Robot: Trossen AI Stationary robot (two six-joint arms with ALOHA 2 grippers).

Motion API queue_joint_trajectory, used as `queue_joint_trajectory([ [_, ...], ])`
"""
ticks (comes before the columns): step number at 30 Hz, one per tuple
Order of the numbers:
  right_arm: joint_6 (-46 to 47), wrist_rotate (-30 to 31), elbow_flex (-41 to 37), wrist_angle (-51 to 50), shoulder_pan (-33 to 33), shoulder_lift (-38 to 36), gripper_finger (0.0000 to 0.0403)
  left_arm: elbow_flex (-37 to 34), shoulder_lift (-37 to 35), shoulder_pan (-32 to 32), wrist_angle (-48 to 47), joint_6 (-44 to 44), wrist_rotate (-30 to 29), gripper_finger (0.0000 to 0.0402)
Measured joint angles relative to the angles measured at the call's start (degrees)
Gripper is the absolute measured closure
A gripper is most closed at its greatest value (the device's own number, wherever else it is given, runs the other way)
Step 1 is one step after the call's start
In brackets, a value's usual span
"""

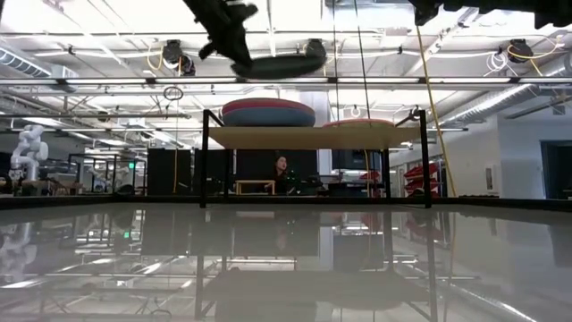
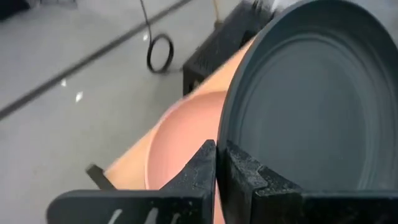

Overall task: Place and stack plates onto a shelf
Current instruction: Stack the black plate on top of the light orange plate on the shelf

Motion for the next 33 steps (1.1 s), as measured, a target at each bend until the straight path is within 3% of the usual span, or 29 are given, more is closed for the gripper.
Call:
queue_joint_trajectory([
  [12, 0.6, 0.0, 0.0, -1.4, 0.0, 0.0, 0.0298, 0.0, 10.2, 1.7, -0.9, 0.7, -1.2, 0.038],
  [26, 0.0, 0.1, 0.0, -2.3, 0.0, 0.0, 0.0298, 0.0, 7.3, 5.8, -1.5, 2.1, -2.3, 0.0378],
  [33, 0.2, 0.0, 0.0, -2.3, 0.0, 0.0, 0.0298, 0.0, 7.5, 5.4, -4.6, 4.1, -1.8, 0.0309],
])
